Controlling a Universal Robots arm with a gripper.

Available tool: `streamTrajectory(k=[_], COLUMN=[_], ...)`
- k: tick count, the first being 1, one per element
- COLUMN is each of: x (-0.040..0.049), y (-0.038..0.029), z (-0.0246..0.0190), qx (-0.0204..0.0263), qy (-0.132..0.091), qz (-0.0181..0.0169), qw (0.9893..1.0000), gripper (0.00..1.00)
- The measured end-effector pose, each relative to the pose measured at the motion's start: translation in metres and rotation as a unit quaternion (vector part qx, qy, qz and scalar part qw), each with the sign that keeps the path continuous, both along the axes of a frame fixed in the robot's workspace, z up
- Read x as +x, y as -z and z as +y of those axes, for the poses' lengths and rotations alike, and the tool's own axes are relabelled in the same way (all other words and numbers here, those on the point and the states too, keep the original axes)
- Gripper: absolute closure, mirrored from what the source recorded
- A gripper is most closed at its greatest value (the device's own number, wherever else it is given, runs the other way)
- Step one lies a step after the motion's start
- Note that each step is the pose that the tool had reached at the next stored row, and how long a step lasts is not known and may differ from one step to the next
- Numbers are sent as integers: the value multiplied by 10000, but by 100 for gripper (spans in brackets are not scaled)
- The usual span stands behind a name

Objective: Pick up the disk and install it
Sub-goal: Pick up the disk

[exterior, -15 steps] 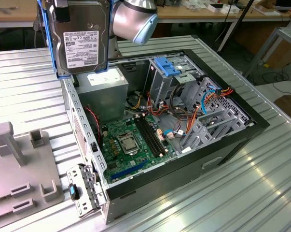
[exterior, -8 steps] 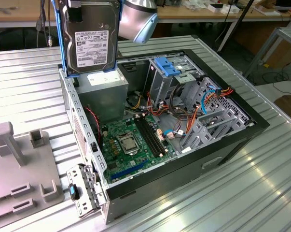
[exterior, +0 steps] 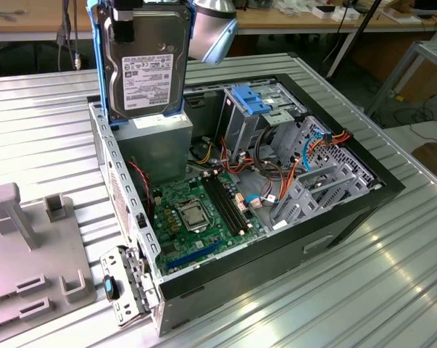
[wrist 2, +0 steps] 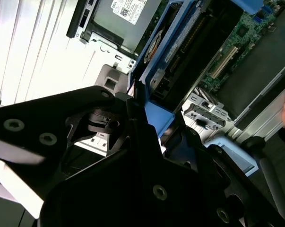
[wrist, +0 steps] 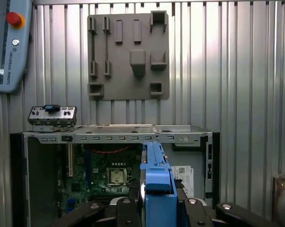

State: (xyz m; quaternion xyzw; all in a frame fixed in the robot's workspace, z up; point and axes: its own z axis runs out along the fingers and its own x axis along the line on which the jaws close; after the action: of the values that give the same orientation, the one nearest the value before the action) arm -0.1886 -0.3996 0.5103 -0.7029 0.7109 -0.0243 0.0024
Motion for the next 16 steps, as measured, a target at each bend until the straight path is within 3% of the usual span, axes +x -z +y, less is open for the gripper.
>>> streamTrajectory(k=[5,8,16], x=[254,325,370], y=[11,19,41], z=[-11,-33,-232], qx=[-1,-1,0], qy=[-1,0,0], qz=[1,1,1], qw=[10000,10000,10000], gripper=[63,63,63])
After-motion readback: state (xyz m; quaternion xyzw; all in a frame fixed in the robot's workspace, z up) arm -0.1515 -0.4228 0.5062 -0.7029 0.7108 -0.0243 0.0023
